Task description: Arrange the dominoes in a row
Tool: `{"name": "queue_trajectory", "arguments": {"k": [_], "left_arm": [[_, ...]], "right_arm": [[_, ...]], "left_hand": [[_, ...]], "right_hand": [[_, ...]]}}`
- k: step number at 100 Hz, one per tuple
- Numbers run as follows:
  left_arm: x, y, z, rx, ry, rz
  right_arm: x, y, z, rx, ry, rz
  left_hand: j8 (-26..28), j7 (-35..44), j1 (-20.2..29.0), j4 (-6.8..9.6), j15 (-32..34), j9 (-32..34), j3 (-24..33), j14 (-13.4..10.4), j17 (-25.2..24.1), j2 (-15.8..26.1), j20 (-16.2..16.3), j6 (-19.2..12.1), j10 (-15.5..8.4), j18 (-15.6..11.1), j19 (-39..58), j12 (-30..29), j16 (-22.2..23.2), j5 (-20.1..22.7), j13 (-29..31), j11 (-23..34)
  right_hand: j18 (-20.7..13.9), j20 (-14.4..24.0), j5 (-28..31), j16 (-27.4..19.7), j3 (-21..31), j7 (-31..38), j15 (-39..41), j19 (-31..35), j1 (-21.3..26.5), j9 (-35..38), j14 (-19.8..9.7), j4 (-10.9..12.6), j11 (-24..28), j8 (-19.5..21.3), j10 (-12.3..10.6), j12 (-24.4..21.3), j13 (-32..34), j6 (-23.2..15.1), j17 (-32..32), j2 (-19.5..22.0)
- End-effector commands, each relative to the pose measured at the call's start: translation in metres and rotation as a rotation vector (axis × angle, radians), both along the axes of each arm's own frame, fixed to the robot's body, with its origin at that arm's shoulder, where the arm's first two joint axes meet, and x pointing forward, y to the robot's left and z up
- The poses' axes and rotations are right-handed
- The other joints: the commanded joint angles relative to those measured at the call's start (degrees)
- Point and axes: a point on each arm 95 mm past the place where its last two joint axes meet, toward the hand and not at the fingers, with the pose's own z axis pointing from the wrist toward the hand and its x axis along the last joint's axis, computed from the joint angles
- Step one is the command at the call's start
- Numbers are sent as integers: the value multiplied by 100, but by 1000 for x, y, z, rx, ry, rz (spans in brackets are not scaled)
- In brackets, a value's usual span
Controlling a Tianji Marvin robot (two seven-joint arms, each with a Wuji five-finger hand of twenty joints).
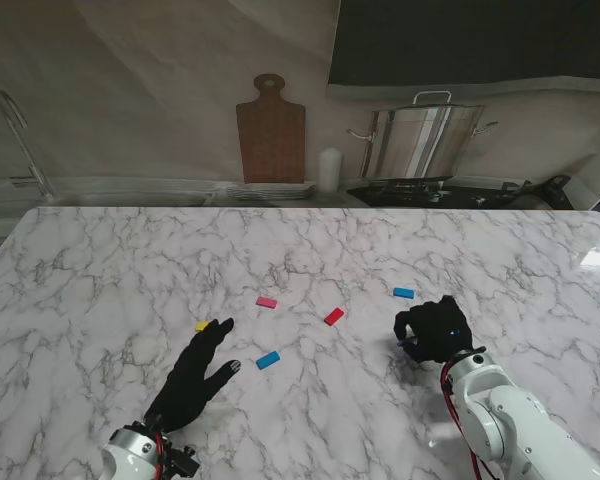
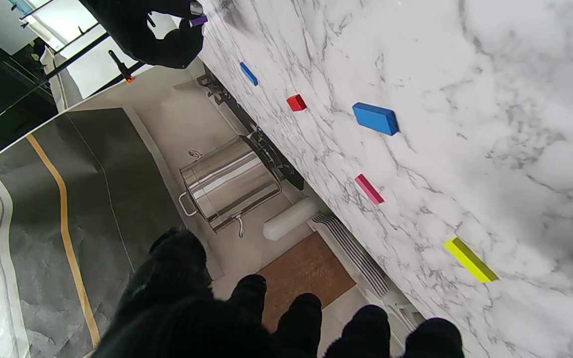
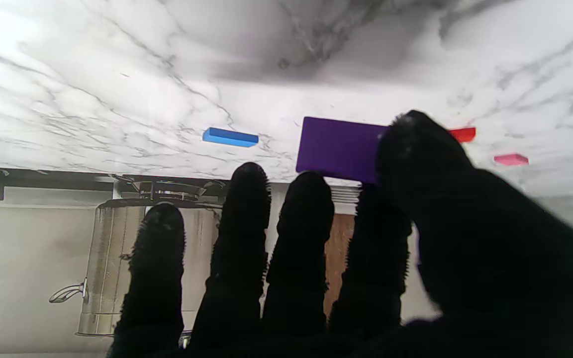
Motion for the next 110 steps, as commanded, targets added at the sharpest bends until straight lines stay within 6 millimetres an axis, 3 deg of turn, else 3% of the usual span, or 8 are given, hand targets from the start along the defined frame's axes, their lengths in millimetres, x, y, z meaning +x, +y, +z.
{"name": "queue_trajectory", "arguments": {"k": [1, 18, 34, 58, 74, 87, 102, 110], "left_arm": [[-2, -2, -1, -3, 9, -12], [-2, -2, -1, -3, 6, -10], [-2, -1, 0, -4, 4, -9], [-2, 0, 1, -7, -2, -4], [-2, 0, 2, -9, -4, -3], [-3, 0, 2, -10, -5, -4], [-2, 1, 3, -10, -9, -2], [-2, 2, 3, -12, -10, 1]], "right_arm": [[-3, 5, 3, 26, -5, 7], [-6, 11, 8, 112, 6, -1], [-10, 17, 12, 187, 24, -6], [-17, 28, 15, 304, 111, -18], [-22, 38, 12, 373, 173, -31], [-27, 46, 10, 426, 208, -35], [-36, 61, 7, 498, 233, -43], [-41, 71, 6, 523, 234, -50]], "left_hand": [[-28, -49, 145, -19, -32, -103, -20, 23, 25, 14, 80, -125, -128, -33, -57, -64, 7, -158, -150, -5], [-23, -60, 145, -18, -34, -105, -19, 25, 25, 14, 89, -104, -121, -35, -56, -71, 5, -159, -152, -7], [-26, -67, 141, -19, -35, -103, -21, 25, 25, 14, 95, -93, -129, -34, -56, -78, 2, -161, -152, -7], [-49, -80, 137, -17, -35, -107, -20, 15, 25, 17, 101, -38, -105, -38, -58, -81, 0, -161, -152, -7], [-68, -84, 139, -15, -34, -106, -19, 17, 25, 14, 104, -17, -101, -37, -58, -83, -1, -159, -150, -6], [-79, -82, 135, -14, -32, -105, -20, 21, 24, 21, 106, -18, -93, -38, -59, -79, 1, -157, -149, -3], [-83, -77, 139, -13, -32, -103, -19, 18, 25, 25, 108, -18, -96, -39, -59, -71, 3, -155, -150, 1], [-82, -75, 143, -13, -34, -104, -18, 15, 24, 26, 108, -24, -100, -37, -59, -68, 2, -156, -151, 1]], "right_hand": [[114, 16, 53, -94, 167, 369, -139, 101, 114, 342, -122, 62, -287, 261, -159, -126, 209, -569, 43, 127], [238, -91, -42, -265, 145, 309, -616, 70, 177, 932, 1, 63, -1253, 480, -169, -619, 578, -598, 138, 292], [343, -212, -165, -504, 205, 319, -1323, 15, 233, 1701, 2, 79, -2331, 698, -4, -1923, 1109, -331, 295, 432], [361, -355, -132, -739, 344, 473, -2102, 81, 246, 2139, 7, 51, -2684, 529, 200, -2916, 1726, 196, 585, 417], [313, -415, -361, -796, 297, 685, -2443, 170, 326, 2124, 1, 49, -2674, 520, 398, -3362, 1913, 818, 704, 690], [313, -410, -340, -770, 351, 753, -2463, 199, 294, 2051, 13, 85, -2553, 475, 420, -3355, 1902, 863, 650, 605], [300, -230, -502, -346, 236, 917, -1667, 213, 333, 1046, 189, 121, -1717, 336, 333, -2170, 1122, 610, 227, 678], [232, -94, -444, -210, 177, 955, -1122, 193, 350, 208, 231, 114, -1367, 159, 458, -1527, 423, 539, -19, 612]]}}
